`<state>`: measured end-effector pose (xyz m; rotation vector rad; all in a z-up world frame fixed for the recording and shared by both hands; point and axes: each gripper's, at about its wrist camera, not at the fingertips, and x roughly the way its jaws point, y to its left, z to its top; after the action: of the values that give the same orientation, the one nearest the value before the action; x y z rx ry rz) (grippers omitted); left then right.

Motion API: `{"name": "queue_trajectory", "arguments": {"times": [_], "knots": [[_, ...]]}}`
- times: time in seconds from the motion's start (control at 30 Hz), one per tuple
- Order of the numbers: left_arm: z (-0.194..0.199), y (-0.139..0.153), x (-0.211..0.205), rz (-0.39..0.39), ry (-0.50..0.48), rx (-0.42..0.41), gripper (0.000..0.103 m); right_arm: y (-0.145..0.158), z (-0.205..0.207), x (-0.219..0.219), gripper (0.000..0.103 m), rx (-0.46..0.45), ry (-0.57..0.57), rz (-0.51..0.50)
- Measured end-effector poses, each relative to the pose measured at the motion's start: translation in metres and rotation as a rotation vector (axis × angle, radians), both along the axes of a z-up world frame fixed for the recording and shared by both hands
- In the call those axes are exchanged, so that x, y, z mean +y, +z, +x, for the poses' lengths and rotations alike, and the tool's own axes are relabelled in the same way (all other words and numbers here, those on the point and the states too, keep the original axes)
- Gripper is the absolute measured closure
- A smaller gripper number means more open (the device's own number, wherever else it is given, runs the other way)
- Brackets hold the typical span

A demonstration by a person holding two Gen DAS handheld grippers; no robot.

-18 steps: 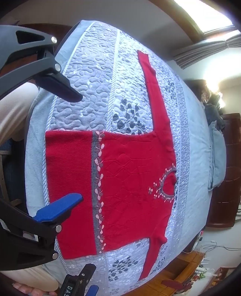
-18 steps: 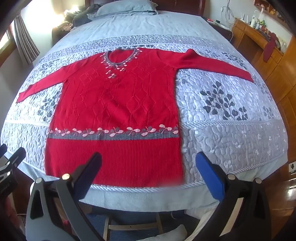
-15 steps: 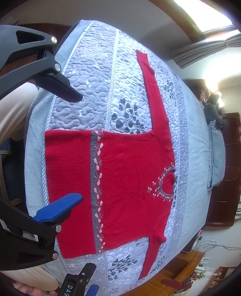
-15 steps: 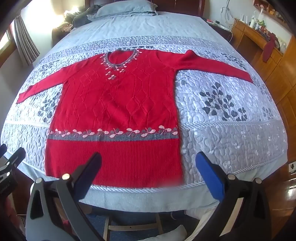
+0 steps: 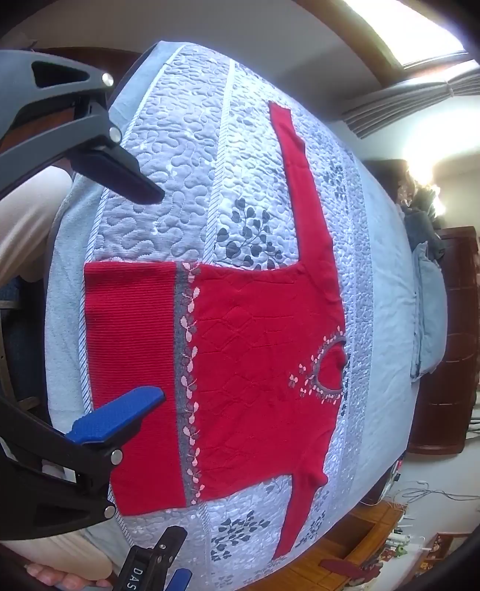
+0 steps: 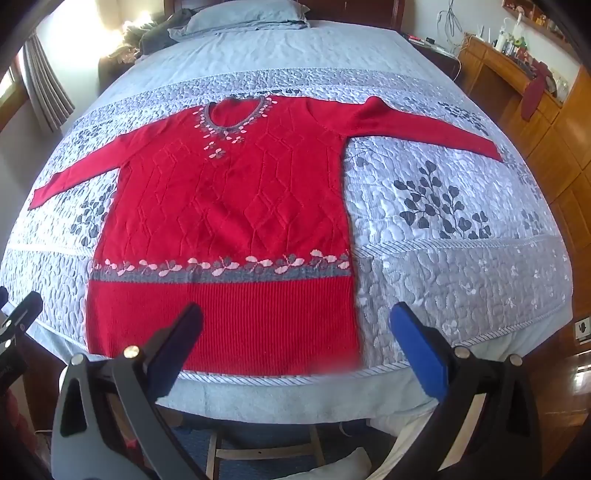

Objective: Fold small clothes

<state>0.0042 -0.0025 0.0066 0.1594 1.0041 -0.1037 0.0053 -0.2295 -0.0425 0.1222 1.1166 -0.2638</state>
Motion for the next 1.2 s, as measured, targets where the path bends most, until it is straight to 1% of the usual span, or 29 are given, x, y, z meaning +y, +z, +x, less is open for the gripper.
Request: {"name": "queue_trajectory", "arguments": {"times": [0.37, 1.2], "knots": [[0.0046, -0.0009, 0.0064, 0.003, 0.018, -0.002, 0.004, -0.0018, -0.0011, -0.0052, 0.002, 0.003, -0.005, -0.001], [0.0063, -0.0053, 0.0079, 0.005, 0.020, -0.001, 0.004, -0.0053, -0.0005, -0.0026, 0.002, 0.012, 0.000, -0.004]]}}
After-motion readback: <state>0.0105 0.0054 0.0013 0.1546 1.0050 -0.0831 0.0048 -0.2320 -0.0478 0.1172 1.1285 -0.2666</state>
